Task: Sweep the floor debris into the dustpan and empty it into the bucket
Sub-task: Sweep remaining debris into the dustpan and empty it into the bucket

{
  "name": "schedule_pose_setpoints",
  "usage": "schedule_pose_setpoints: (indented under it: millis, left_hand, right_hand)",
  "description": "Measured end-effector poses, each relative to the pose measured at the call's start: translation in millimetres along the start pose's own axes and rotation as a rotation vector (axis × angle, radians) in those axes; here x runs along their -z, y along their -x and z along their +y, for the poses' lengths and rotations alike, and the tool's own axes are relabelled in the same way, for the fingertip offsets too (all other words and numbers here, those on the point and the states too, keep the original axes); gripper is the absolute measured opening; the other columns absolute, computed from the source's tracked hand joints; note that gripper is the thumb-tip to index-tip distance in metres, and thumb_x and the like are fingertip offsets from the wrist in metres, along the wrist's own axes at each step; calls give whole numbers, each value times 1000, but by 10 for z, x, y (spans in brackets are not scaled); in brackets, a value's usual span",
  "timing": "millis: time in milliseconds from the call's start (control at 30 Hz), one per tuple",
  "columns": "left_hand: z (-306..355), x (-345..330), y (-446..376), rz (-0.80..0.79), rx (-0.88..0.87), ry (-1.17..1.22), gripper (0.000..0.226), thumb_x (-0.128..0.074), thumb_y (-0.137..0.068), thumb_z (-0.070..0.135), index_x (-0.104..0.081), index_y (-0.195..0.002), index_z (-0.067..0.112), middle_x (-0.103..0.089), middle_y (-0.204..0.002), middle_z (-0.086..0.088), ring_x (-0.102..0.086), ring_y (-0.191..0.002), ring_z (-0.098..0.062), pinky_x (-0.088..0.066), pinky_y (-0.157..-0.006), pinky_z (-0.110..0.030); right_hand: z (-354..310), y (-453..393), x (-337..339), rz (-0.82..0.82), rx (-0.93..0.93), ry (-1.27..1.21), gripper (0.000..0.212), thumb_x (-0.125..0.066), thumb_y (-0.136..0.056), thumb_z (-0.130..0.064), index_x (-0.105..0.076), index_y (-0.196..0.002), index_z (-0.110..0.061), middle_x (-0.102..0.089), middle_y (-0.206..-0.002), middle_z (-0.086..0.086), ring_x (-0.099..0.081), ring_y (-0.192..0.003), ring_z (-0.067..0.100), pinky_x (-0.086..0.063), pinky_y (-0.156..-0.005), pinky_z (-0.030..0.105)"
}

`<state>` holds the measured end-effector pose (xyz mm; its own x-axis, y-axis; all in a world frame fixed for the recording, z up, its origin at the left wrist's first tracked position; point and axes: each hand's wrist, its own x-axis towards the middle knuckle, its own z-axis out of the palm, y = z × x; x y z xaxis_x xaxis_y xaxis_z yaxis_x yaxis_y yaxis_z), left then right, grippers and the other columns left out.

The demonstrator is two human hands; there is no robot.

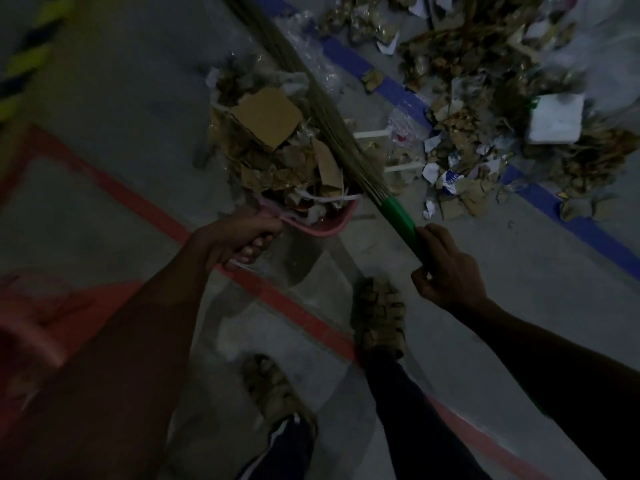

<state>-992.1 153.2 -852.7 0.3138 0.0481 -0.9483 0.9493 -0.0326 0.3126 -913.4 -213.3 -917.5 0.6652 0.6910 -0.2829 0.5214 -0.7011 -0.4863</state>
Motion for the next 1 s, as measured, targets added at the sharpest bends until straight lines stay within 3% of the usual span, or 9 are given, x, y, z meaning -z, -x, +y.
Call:
schedule_pose_setpoints:
  millis: [167,300,433,500,700,800,1000]
  left_hand:
    - [-30,26,797,58,-101,144,39,-52,-91,10,-41,-54,14,-31,-44,1,-23,-32,-12,-18,-44,-19]
    - [-178,12,1568,84,-82,241,39,-51,-94,11,-41,-56,13,-32,-42,1,-25,-29,-12,-20,-40,-17]
    - [-344,10,2358,179,-40,278,37,-61,-82,22,-43,-51,16,-32,-45,-3,-26,-32,-15,-23,-47,-21]
    - [-399,19,2786,216,-47,309,34,-63,-75,28,-44,-49,18,-33,-46,-4,-27,-33,-15,-24,-50,-22]
    - [-700,-41,3876,270,-56,445,28,-59,-84,20,-44,-61,15,-35,-49,-1,-29,-34,-14,-23,-47,-20]
    - [-781,-109,4353,281,-107,518,28,-58,-85,15,-42,-62,15,-31,-52,-3,-27,-35,-15,-23,-47,-22]
    - [-933,-229,5186,319,-175,612,29,-60,-78,25,-42,-57,17,-32,-49,-1,-27,-34,-15,-20,-49,-23]
  right_hand:
    - [-601,134,486,9,-22,-51,74,-68,-72,-19,-46,-143,-9,-46,-142,9,-64,-80,28,-46,-57,27]
    - [-1170,371,963,-20,-5,-77,74,-65,-71,-23,-47,-142,-11,-48,-141,7,-65,-76,25,-43,-57,24]
    - [-1732,668,1453,-57,44,-102,71,-59,-73,-31,-50,-140,-10,-50,-138,8,-66,-74,25,-43,-57,23]
    - [-1999,788,1701,-74,48,-120,70,-55,-73,-37,-53,-138,-9,-52,-137,10,-66,-81,28,-46,-59,26]
    - [-2693,1164,2331,-32,124,-187,67,-60,-70,-32,-58,-133,-9,-56,-131,11,-64,-99,32,-56,-68,36]
    - [-3045,1331,2641,-20,144,-201,67,-69,-66,-20,-60,-132,-9,-57,-130,10,-64,-99,30,-57,-69,38]
    - [-3668,1701,3173,-37,171,-212,71,-72,-65,-24,-59,-134,-11,-57,-129,4,-64,-91,22,-54,-70,32]
